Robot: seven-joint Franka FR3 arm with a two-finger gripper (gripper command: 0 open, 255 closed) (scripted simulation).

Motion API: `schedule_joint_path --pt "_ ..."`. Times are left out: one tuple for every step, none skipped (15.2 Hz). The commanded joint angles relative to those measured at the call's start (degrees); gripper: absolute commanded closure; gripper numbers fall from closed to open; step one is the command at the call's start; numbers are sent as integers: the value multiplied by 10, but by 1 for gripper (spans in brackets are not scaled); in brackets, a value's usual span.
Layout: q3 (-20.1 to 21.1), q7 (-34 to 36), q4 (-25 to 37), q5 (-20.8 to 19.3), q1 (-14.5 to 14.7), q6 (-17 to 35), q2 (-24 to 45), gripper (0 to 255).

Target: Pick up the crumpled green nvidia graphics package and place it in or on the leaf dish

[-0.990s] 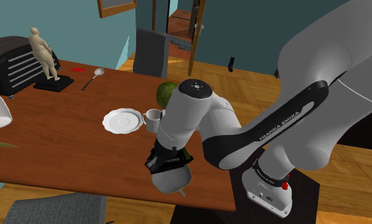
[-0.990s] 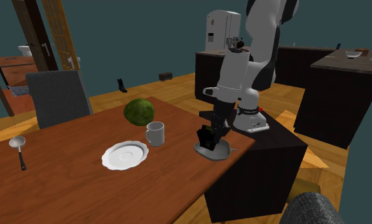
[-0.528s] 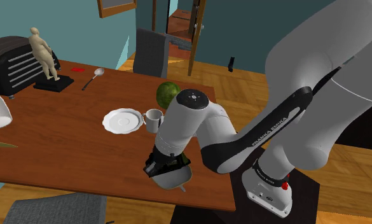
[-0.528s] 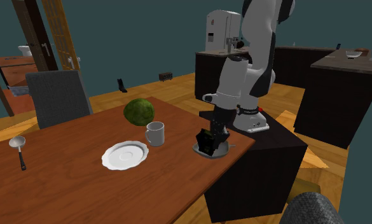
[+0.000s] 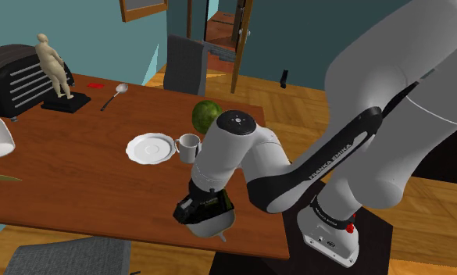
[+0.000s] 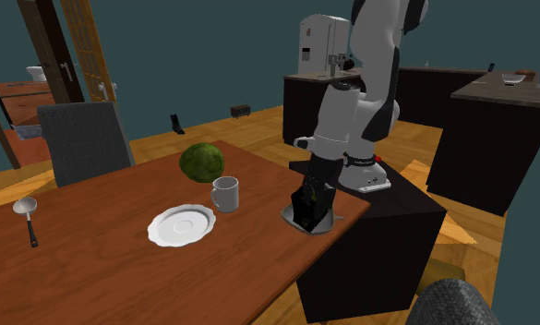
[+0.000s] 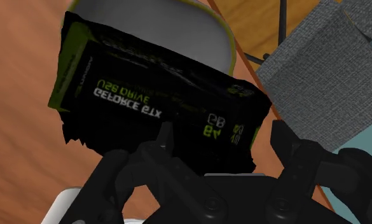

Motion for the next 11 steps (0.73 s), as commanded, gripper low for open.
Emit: schedule_joint_path --pt "0 0 0 0 0 0 0 0" --pt "0 0 0 0 0 0 1 0" --pt "0 1 -1 0 0 0 0 0" --pt "-5 -23 -2 32 11 -21 -26 0" --pt "-11 -41 -2 58 21 -44 -51 0" --pt "-19 -55 0 77 32 -67 -74 0" --pt "-24 -64 2 89 39 -85 -92 0" --pt "-25 -63 2 89 40 -85 -92 0" --pt "-25 -63 2 89 40 -85 -92 0" --pt "-25 -63 2 89 40 -85 -92 0" --pt "-25 -63 2 89 40 -85 -92 0"
